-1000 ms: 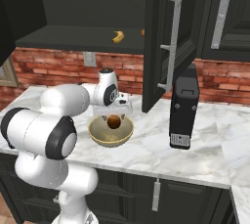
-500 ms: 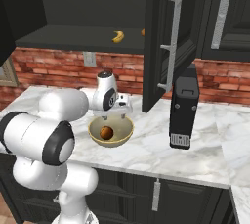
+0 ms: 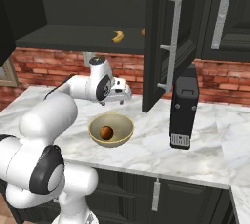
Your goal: Open the cabinet. Pick the banana and orange from the cabinet and place them into the bowl. Then close the cabinet.
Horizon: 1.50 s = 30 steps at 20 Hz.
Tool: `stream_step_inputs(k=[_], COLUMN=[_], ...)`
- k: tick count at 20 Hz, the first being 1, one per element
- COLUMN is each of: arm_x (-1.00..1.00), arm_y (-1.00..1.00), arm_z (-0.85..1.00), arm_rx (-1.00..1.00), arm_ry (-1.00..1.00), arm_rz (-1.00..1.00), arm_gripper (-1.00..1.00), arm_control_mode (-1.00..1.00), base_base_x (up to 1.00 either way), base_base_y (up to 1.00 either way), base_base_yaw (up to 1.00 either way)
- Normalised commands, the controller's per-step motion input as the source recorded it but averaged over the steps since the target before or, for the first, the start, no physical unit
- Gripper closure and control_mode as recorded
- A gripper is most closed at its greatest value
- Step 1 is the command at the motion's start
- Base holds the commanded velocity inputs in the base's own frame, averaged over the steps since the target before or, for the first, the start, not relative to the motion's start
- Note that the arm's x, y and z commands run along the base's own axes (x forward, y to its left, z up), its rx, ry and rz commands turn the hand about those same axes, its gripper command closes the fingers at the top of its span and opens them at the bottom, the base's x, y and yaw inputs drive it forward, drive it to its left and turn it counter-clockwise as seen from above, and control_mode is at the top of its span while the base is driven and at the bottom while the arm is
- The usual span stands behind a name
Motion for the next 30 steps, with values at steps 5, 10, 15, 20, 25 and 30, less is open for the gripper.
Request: stream_step_inputs(k=[5,10,15,20,25,30], arm_x=[-0.25,-0.1,-0.02,0.0,0.0,0.12], arm_y=[0.0,0.0,0.0,0.0,0.0,0.0], arm_z=[1.0,1.0,0.91,0.72,0.46,0.15], arm_rx=[0.0,0.0,0.0,0.0,0.0,0.0], arm_ry=[-0.04,0.0,-0.01,-0.03,-0.1,-0.07], arm_rz=[-0.07,-0.07,-0.06,-0.05,-0.01,0.0], arm_gripper=[-1.0,-1.0,-1.0,-1.0,-1.0,-1.0], arm_control_mode=[-1.0,-1.0,-1.0,-1.0,-1.0,-1.0], base_base_x=[0.0,0.0,0.0,0.0,0.0,0.0], base_base_y=[0.0,0.0,0.0,0.0,0.0,0.0], base_base_yaw=[0.0,0.0,0.0,0.0,0.0,0.0])
